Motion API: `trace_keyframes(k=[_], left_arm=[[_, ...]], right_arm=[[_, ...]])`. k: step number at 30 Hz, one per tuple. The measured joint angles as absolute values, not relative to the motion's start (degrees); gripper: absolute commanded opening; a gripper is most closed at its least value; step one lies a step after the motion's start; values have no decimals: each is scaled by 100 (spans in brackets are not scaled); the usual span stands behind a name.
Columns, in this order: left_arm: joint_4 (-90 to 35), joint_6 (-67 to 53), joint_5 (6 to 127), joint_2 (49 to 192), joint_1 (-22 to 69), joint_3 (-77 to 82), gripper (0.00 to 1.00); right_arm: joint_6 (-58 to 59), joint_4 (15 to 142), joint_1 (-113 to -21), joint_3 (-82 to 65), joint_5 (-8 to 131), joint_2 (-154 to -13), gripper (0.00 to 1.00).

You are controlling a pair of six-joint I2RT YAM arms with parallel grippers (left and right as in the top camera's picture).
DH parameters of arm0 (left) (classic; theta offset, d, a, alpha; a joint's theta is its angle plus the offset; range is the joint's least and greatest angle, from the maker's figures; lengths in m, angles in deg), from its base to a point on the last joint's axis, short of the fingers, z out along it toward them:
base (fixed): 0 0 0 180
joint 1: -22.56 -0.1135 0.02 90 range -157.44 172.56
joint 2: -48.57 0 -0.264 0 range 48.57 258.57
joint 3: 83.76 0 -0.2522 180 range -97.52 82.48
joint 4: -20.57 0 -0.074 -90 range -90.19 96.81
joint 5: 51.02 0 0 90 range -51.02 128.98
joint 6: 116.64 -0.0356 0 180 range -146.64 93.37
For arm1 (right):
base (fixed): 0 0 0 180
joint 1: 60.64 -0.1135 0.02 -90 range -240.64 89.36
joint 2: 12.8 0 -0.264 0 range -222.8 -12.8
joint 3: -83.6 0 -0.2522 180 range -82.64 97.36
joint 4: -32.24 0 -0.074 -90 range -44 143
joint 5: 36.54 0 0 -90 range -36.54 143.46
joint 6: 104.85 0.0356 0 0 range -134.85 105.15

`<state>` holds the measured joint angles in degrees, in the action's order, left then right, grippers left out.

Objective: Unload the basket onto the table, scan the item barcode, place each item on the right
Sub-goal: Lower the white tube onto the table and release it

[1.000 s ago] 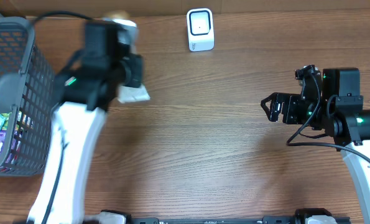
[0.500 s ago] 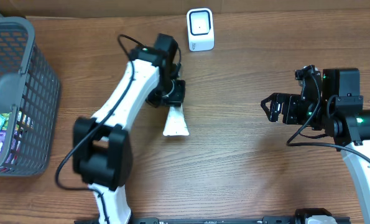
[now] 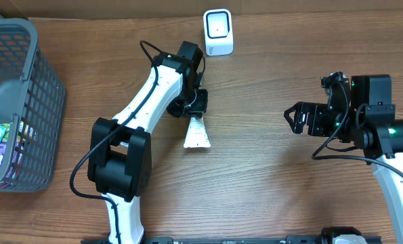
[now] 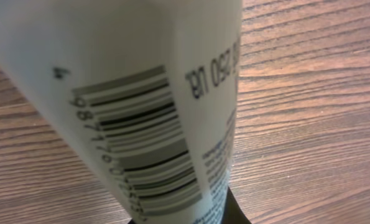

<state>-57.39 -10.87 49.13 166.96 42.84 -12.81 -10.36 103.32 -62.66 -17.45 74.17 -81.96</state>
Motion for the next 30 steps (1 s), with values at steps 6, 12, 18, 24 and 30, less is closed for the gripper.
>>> trace_keyframes(k=[6, 12, 18, 24, 30], left_arm=[[-5652, -1023, 4826, 16696, 4286, -1270, 4], [-5455, -997, 4815, 16696, 4286, -1073, 4], [-5438, -982, 4815, 16698, 4286, -1012, 4], [-5435, -979, 4813, 16698, 4286, -1012, 4], [-5435, -979, 4795, 16698, 4286, -1012, 4]], right_arm=[[-1036, 10330, -6266, -1745, 7419, -8196, 100], [-1036, 10343, -6266, -1745, 7419, -8196, 100], [-1036, 10360, -6266, -1745, 7421, -8196, 100], [-1036, 10367, -6266, -1745, 7419, -8196, 100], [-1036, 10391, -6266, -1745, 7419, -8196, 100]])
